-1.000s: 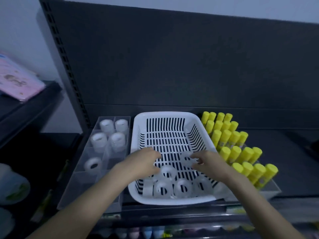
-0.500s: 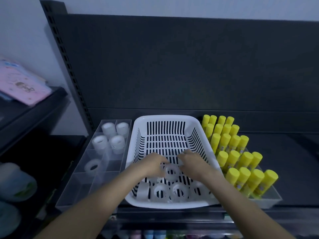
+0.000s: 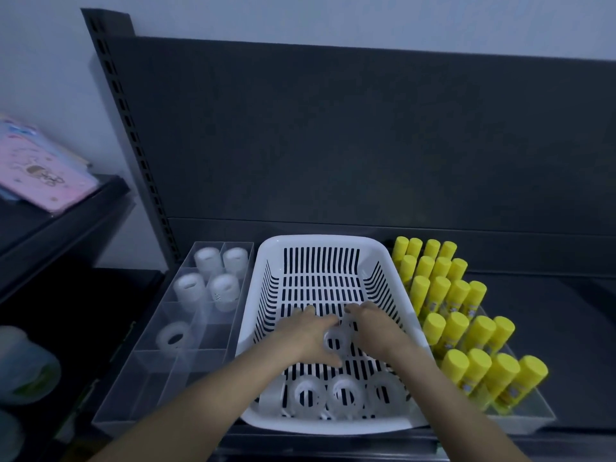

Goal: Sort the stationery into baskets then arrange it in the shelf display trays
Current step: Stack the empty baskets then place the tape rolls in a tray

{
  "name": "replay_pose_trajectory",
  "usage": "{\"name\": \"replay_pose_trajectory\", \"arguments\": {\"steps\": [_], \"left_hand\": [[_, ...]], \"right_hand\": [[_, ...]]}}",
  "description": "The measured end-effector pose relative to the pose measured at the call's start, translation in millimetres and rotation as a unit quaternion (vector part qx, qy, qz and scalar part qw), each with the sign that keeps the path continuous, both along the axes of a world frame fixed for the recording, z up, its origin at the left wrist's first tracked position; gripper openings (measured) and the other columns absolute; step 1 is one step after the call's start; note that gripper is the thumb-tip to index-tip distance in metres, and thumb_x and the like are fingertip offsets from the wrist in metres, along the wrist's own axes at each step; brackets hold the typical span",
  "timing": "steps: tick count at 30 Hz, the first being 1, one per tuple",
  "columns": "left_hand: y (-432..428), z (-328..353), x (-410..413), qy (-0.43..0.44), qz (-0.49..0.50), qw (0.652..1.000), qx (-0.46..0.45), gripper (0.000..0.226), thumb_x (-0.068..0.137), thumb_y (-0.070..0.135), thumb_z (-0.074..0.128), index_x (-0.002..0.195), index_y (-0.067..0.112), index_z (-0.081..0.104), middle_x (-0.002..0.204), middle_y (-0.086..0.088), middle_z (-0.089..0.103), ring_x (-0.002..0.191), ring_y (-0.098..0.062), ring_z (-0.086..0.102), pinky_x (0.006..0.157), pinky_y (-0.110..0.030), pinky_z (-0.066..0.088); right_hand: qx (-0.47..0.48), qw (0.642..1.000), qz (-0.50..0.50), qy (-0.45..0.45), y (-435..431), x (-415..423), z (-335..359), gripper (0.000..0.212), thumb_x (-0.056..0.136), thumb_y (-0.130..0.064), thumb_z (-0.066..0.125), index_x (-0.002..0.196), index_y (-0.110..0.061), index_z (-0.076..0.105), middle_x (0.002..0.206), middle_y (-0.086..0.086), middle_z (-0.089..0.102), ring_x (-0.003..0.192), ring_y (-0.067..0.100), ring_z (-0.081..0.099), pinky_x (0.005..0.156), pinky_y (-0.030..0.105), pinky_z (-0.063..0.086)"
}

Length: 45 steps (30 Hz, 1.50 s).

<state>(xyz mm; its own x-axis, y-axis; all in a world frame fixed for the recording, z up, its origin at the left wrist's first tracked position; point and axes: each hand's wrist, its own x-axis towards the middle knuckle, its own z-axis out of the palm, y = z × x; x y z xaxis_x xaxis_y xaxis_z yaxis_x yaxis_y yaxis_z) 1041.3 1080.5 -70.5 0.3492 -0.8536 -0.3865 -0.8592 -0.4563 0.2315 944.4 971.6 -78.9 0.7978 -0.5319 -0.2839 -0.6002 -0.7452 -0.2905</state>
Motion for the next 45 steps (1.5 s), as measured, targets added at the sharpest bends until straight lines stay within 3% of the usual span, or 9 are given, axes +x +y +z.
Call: {"name": "replay_pose_trajectory", "arguments": {"steps": [7,14,19,23,25,29,33,39,45], "left_hand": [[7,5,11,0.005,-0.002,0.999,-0.034,0.059,0.083,0.040,0.061,0.136,0.037,0.036,0.120,-0.003,0.049,0.106,-0.022,0.052,0.083,-0.032,0.046],[12,10,10,0.025,0.004,0.996,-0.086,0.056,0.081,0.036,0.066,0.133,0.032,0.045,0.116,0.002,0.062,0.102,-0.016,0.059,0.083,-0.030,0.048],[27,35,29,0.084,0.084,0.974,-0.194,0.061,0.076,0.035,0.072,0.131,0.035,0.047,0.114,0.007,0.060,0.088,-0.007,0.054,0.079,-0.025,0.048],[66,65,51,0.118,0.127,0.944,-0.282,0.052,0.076,0.029,0.074,0.123,0.033,0.052,0.089,0.018,0.058,0.090,-0.008,0.058,0.078,-0.021,0.047],[93,72,64,0.113,0.149,0.934,-0.304,0.050,0.075,0.029,0.075,0.119,0.035,0.053,0.092,0.021,0.056,0.095,-0.003,0.056,0.079,-0.016,0.044],[153,70,94,0.081,0.213,0.920,-0.318,0.060,0.071,0.028,0.079,0.125,0.030,0.053,0.101,0.011,0.059,0.092,-0.006,0.053,0.080,-0.018,0.038],[206,63,116,0.065,0.255,0.922,-0.282,0.041,0.071,0.026,0.077,0.102,0.041,0.054,0.079,0.016,0.059,0.071,0.003,0.053,0.066,-0.015,0.040],[255,51,134,0.076,0.309,0.910,-0.264,0.043,0.071,0.031,0.075,0.108,0.040,0.055,0.080,0.012,0.058,0.076,-0.007,0.056,0.076,-0.030,0.049],[265,44,141,0.111,0.289,0.907,-0.285,0.040,0.072,0.027,0.075,0.108,0.034,0.059,0.072,0.012,0.056,0.070,-0.004,0.053,0.075,-0.030,0.048]], "right_hand": [[-0.010,1.000,-0.004,-0.011,-2,-1,-6,0.045,0.088,-0.009,0.050,0.131,-0.016,0.038,0.126,0.011,0.047,0.106,0.029,0.054,0.081,0.035,0.049],[0.022,0.997,-0.035,-0.068,-3,0,-1,0.025,0.086,-0.015,0.054,0.110,-0.009,0.054,0.111,0.011,0.054,0.104,0.028,0.058,0.086,0.034,0.050],[0.054,0.972,-0.095,-0.209,3,-3,24,0.062,0.084,-0.023,0.065,0.139,-0.010,0.039,0.137,0.011,0.049,0.122,0.025,0.050,0.094,0.030,0.043],[0.107,0.960,-0.070,-0.249,26,11,45,0.064,0.081,-0.024,0.069,0.138,-0.011,0.041,0.135,0.009,0.052,0.117,0.024,0.054,0.094,0.034,0.046],[0.133,0.955,-0.050,-0.262,43,25,55,0.065,0.081,-0.024,0.069,0.137,-0.012,0.041,0.130,0.008,0.054,0.107,0.020,0.056,0.090,0.032,0.048],[0.157,0.954,0.008,-0.257,82,62,72,0.057,0.078,-0.019,0.070,0.130,-0.010,0.049,0.120,0.007,0.060,0.099,0.018,0.057,0.086,0.028,0.046],[0.140,0.958,0.093,-0.232,127,106,71,0.049,0.075,-0.021,0.072,0.120,-0.012,0.055,0.113,0.006,0.062,0.100,0.020,0.059,0.086,0.032,0.048],[0.065,0.977,0.168,-0.117,179,162,49,0.035,0.077,-0.027,0.070,0.103,-0.011,0.054,0.094,0.002,0.053,0.087,0.019,0.053,0.069,0.027,0.042],[-0.027,0.981,0.186,-0.039,189,174,34,0.043,0.081,-0.024,0.066,0.118,-0.007,0.052,0.110,0.011,0.062,0.100,0.026,0.060,0.078,0.032,0.049]]}}
